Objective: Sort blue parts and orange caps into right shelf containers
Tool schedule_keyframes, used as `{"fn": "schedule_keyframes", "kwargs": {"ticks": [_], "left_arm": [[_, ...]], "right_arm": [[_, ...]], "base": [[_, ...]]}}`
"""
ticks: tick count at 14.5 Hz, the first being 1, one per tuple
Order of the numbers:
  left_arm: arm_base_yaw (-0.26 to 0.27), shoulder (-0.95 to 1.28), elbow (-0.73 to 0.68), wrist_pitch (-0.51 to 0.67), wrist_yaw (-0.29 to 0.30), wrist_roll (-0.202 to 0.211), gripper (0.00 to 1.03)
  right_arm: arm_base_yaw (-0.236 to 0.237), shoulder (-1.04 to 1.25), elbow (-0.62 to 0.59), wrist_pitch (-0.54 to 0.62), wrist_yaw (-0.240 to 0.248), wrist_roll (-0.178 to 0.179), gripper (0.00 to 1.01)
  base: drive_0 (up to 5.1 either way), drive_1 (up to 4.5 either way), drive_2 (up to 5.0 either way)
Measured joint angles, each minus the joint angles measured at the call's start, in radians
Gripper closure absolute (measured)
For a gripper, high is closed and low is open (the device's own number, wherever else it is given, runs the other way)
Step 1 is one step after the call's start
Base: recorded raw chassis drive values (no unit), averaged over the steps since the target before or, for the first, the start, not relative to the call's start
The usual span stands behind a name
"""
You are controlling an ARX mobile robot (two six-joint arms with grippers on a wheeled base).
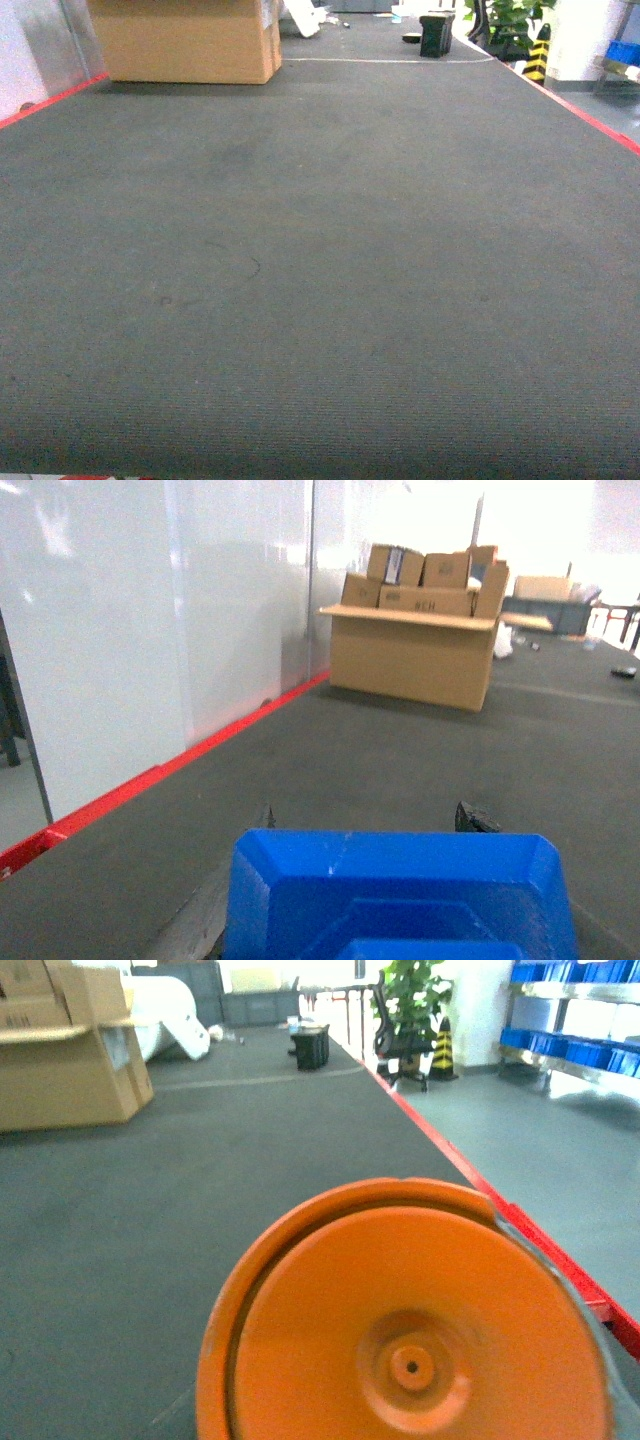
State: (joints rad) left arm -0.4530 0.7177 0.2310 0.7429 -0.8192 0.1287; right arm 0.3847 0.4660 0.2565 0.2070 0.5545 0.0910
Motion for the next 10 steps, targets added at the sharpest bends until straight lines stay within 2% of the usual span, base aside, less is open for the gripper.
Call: {"fn": "schedule_keyframes", "kwargs": {"ticks": [1, 3, 4, 5, 6, 7, 8, 10], "left_arm": [[-0.039, -0.098, 0.000, -0.016, -0.031, 0.017, 0.61], [-0.041, -0.123, 0.004, -0.011, -0.036, 0.030, 0.61], [-0.032, -0.121, 0.009, -0.077, -0.015, 0.022, 0.61], [0.049, -0.189, 0.045, -0.341, 0.211, -0.028, 0.61], [0.117, -0.269, 0.036, -0.501, 0.370, -0.074, 0.61], [0.165, -0.317, 0.012, -0.560, 0.469, -0.098, 0.61], [0.193, -0.338, -0.016, -0.565, 0.541, -0.105, 0.61], [0.246, -0.367, -0.066, -0.579, 0.611, -0.116, 0.61]], "right_arm": [[0.060, -0.114, -0.002, -0.035, 0.050, -0.012, 0.54], [0.074, -0.130, -0.002, -0.038, 0.051, -0.018, 0.54], [0.073, -0.122, -0.006, -0.049, 0.053, -0.019, 0.54], [0.043, -0.196, -0.005, -0.197, -0.077, -0.052, 0.54], [-0.016, -0.261, -0.037, -0.230, -0.162, -0.065, 0.54], [-0.073, -0.286, -0.053, -0.227, -0.219, -0.068, 0.54], [-0.109, -0.300, -0.071, -0.224, -0.270, -0.070, 0.54], [-0.173, -0.330, -0.111, -0.226, -0.340, -0.075, 0.54]], "base": [[0.0, 0.00, 0.0], [0.0, 0.00, 0.0], [0.0, 0.00, 0.0], [0.0, 0.00, 0.0], [0.0, 0.00, 0.0], [0.0, 0.00, 0.0], [0.0, 0.00, 0.0], [0.0, 0.00, 0.0]]}}
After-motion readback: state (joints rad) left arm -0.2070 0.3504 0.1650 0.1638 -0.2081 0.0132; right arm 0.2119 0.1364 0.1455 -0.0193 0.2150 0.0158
